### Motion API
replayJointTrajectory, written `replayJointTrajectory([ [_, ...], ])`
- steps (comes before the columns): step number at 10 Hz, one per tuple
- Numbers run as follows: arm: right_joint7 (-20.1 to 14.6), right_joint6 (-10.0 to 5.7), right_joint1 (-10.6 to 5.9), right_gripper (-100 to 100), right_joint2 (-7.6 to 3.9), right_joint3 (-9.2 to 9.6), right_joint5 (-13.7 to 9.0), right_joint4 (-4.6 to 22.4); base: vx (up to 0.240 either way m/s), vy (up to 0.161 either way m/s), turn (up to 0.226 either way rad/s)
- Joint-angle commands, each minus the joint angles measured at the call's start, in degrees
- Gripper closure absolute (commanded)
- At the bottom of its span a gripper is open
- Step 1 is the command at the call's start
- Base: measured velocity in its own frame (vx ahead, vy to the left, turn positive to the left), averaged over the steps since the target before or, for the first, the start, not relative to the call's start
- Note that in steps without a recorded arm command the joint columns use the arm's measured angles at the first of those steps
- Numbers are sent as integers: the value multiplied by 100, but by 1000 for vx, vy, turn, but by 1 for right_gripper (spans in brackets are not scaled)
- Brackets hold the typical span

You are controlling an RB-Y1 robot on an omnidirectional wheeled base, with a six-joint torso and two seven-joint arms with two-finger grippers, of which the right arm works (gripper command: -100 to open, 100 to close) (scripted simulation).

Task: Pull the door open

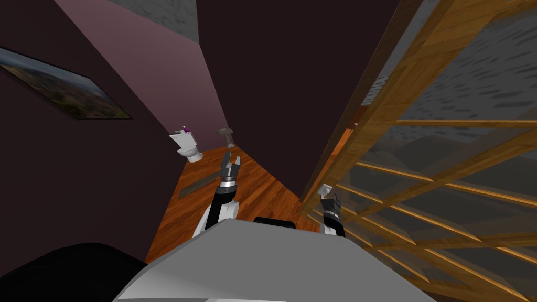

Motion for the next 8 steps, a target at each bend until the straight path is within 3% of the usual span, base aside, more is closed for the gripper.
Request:
replayJointTrajectory([
  [1, -286, -14, -19, -100, 30, 45, -124, -7, -55, -1, 52],
  [8, -1241, -58, -82, -100, 138, 208, -574, -50, -61, -3, 46],
])
